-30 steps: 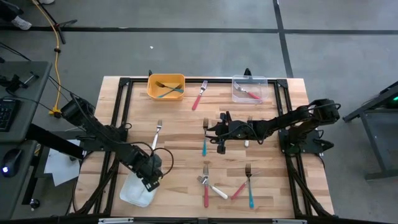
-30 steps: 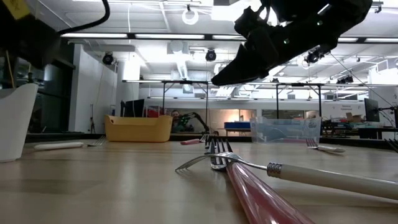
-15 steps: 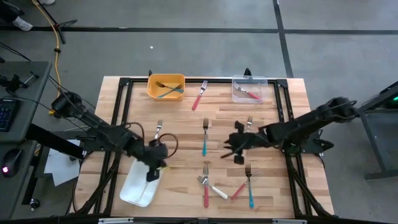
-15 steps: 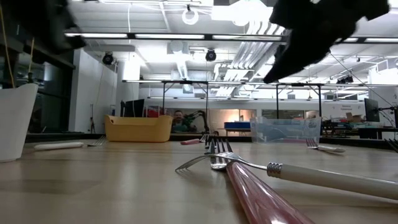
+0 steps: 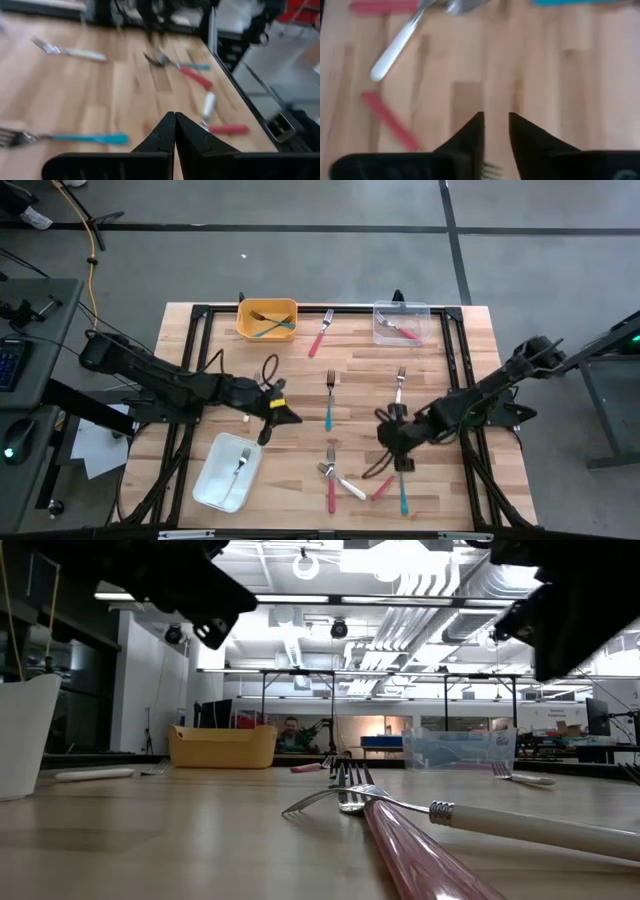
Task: Sort silverware by color (type)
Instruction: Put the pink fork into the transparent bin
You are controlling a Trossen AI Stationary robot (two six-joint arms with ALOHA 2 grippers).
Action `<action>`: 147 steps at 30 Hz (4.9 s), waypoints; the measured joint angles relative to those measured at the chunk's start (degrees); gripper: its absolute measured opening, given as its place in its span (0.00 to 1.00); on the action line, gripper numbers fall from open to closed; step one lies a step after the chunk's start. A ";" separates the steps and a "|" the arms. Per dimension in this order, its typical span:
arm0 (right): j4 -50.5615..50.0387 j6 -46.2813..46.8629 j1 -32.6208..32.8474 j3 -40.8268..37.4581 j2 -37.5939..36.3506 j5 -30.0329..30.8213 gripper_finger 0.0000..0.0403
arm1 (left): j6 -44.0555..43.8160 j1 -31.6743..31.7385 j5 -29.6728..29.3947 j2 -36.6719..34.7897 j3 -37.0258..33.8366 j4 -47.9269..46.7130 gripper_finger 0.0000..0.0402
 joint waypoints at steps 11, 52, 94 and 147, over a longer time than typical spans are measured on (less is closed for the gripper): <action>-11.18 -4.66 5.98 14.31 16.07 -6.63 0.45 | 2.28 2.14 -0.60 0.00 -3.33 9.30 0.00; -10.76 -11.74 5.25 19.92 26.05 -5.18 0.07 | 2.82 1.70 -3.34 0.00 -3.31 8.41 0.00; 79.58 -34.33 -42.24 -31.65 -19.51 40.88 0.07 | 5.79 1.64 -4.85 0.00 -3.31 8.85 0.00; 124.12 5.32 -62.93 -23.62 33.02 51.87 0.22 | 8.39 1.29 -6.33 0.00 -3.29 8.44 0.00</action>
